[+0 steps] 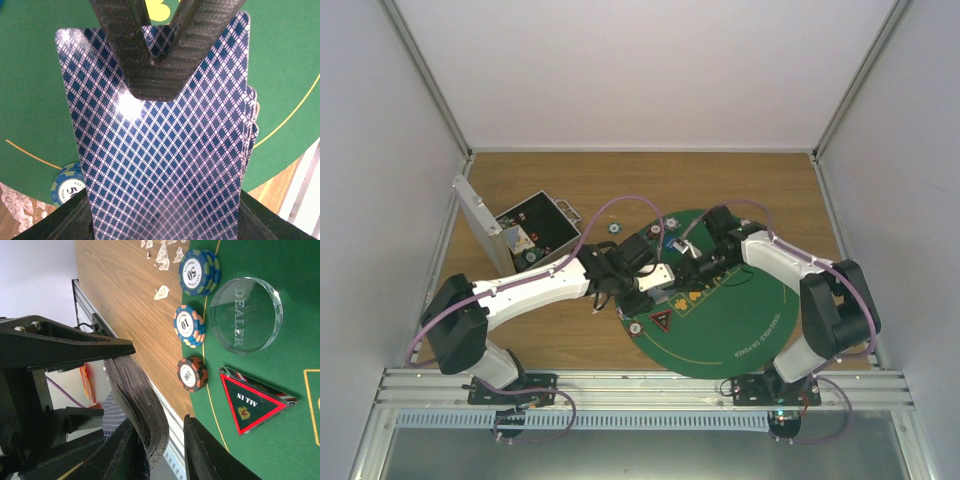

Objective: Distribute texas hold em gaming equipment

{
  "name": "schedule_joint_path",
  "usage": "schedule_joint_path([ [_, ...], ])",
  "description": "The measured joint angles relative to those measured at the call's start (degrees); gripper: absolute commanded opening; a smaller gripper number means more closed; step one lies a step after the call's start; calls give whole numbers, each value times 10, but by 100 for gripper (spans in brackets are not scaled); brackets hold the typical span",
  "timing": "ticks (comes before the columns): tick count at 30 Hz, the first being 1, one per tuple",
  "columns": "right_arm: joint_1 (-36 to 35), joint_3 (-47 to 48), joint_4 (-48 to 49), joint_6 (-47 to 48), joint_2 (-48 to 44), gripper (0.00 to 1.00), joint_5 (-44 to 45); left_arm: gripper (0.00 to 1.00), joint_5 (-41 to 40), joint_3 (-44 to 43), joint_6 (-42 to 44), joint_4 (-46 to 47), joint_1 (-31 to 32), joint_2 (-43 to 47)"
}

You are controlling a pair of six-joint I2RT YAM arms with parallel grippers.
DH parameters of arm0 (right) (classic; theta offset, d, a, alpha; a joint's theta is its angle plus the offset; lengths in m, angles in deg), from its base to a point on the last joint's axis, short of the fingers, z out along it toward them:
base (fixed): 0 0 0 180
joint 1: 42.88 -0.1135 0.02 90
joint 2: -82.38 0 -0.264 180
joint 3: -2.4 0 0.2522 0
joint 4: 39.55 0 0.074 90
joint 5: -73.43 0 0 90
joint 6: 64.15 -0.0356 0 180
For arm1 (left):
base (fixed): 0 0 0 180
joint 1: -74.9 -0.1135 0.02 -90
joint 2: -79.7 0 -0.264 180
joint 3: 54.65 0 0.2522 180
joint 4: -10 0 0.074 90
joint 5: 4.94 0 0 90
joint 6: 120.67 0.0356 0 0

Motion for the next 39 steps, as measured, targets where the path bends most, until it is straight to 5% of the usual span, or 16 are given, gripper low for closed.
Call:
schedule_joint_path([
  [14, 4, 5, -15, 0, -26, 1, 8, 58, 0, 0, 0, 0, 0, 0],
  [27, 32, 5, -47, -2, -82, 1, 39, 58, -7, 0, 1, 0, 0, 0],
  [39, 206, -26, 7, -70, -161, 1, 109, 58, -34, 21, 3, 3, -24, 0],
])
